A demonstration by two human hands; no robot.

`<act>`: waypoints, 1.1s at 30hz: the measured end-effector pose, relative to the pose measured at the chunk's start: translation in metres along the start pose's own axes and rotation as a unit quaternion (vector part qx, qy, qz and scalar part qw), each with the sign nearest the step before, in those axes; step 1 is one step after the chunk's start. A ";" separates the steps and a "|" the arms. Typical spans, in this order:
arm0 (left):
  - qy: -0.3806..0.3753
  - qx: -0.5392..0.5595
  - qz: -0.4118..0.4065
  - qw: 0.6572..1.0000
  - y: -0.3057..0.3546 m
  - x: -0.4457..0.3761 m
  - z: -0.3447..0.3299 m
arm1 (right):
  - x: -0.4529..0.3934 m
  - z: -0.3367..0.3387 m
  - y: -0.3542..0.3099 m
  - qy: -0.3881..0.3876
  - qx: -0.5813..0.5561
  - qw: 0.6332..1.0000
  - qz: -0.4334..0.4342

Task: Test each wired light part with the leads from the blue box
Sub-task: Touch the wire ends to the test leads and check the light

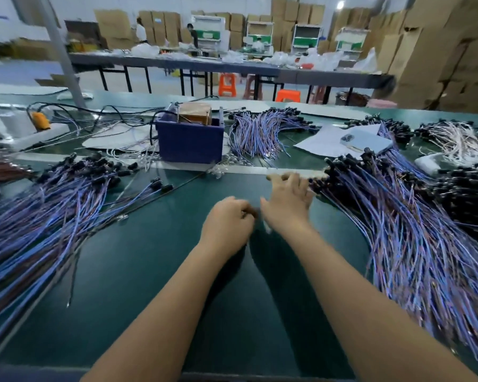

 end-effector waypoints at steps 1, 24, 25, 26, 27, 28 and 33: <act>0.014 -0.026 0.018 0.999 -0.016 0.000 0.013 | 0.004 -0.015 -0.018 -0.024 -0.013 1.000 0.010; 0.341 -0.017 0.149 0.928 -0.139 0.007 0.145 | 0.030 -0.050 -0.104 -0.034 -0.171 0.974 0.147; 0.347 -0.019 0.130 0.929 -0.132 0.007 0.146 | 0.030 -0.048 -0.104 -0.037 -0.214 0.966 0.142; 0.351 -0.016 0.108 0.930 -0.125 0.006 0.146 | 0.030 -0.046 -0.104 -0.043 -0.252 0.958 0.131; 0.353 0.002 0.084 0.932 -0.117 0.005 0.145 | 0.031 -0.045 -0.103 -0.056 -0.288 0.949 0.115; 0.353 0.041 0.058 0.933 -0.109 0.004 0.144 | 0.031 -0.047 -0.101 -0.079 -0.334 0.935 0.089; 0.219 0.364 -0.015 0.905 -0.056 -0.010 0.106 | 0.036 -0.069 -0.110 -0.287 -0.598 0.747 -0.051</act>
Point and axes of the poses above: each hand's wrist, its own x-axis away from the middle knuckle, its own z-axis out of the back of the hand, y = z × x, the point moved 10 cm from there along -x, towards the middle knuckle, and after that the axes turned 5 degrees about -z, right-handed, at the moved point
